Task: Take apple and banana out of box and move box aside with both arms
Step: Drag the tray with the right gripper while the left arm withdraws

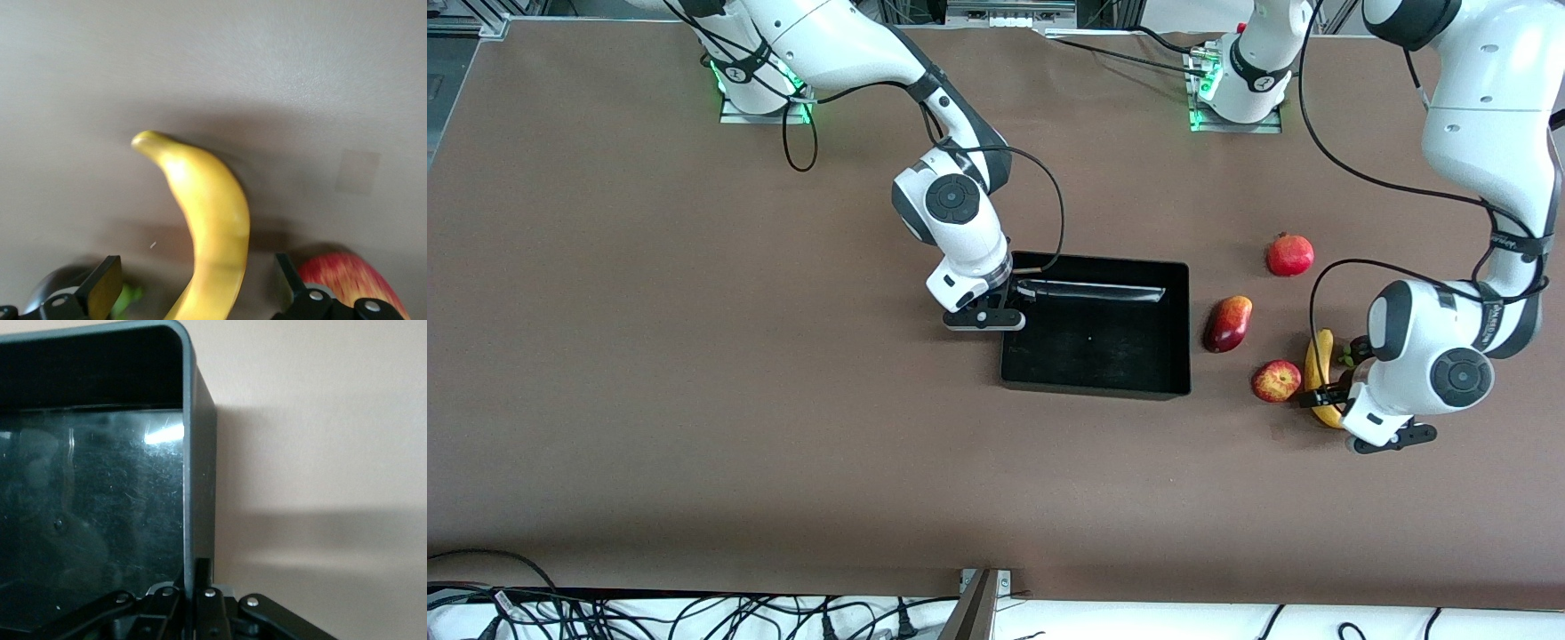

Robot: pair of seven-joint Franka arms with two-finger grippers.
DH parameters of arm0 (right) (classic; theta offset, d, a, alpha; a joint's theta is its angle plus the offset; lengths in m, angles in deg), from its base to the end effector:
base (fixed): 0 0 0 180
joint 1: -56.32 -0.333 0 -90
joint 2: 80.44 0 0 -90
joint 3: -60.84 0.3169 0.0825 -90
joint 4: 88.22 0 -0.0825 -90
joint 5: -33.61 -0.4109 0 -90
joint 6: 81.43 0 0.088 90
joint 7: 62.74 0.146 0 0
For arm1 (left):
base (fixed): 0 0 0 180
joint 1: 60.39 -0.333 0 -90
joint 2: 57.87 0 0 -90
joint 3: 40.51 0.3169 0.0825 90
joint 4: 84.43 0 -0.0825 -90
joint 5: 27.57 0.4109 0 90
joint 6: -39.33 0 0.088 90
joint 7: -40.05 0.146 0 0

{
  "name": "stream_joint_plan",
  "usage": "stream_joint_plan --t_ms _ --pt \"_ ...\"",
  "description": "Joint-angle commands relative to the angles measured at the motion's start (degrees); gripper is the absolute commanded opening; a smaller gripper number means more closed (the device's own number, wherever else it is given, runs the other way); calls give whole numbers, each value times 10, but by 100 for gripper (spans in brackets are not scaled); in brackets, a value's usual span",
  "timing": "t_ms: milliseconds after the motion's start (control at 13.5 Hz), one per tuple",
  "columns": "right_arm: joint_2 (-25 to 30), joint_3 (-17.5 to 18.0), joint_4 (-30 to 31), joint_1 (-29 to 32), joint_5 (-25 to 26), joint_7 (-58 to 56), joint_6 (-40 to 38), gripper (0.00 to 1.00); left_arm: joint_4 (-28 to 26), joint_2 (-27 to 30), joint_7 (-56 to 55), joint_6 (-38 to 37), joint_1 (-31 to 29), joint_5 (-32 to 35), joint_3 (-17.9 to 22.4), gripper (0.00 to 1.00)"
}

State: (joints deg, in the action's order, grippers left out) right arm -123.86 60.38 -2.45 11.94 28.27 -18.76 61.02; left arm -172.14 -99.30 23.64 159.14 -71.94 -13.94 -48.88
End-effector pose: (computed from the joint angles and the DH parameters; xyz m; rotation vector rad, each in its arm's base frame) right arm 0.5510 0.5343 0.1889 -2.9307 0.0960 -0.1842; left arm 0.7045 0.0684 0.1667 -2.9987 -0.3559 0.2110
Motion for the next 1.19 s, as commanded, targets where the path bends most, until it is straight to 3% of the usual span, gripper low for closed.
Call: stream_joint_plan --t_ms 0,222,370,593,889,1111 --pt "55 -22 -3 3 8 -1 -73 0 -12 88 8 -88 3 -7 -4 100" --pt "111 -77 4 5 4 -14 -156 0 -16 171 9 -158 16 -35 -8 100" --pt "143 -117 12 24 -5 -81 -210 0 -15 228 9 -192 21 -61 -9 100" --pt "185 -122 40 103 -38 -215 -259 0 -11 303 8 -221 21 -97 -9 100" --pt "260 -131 154 186 -58 -311 -247 0 -5 365 7 -226 21 -131 -3 100" --pt "286 -214 226 199 -58 -443 -239 0 22 363 7 -234 21 -130 -2 100"
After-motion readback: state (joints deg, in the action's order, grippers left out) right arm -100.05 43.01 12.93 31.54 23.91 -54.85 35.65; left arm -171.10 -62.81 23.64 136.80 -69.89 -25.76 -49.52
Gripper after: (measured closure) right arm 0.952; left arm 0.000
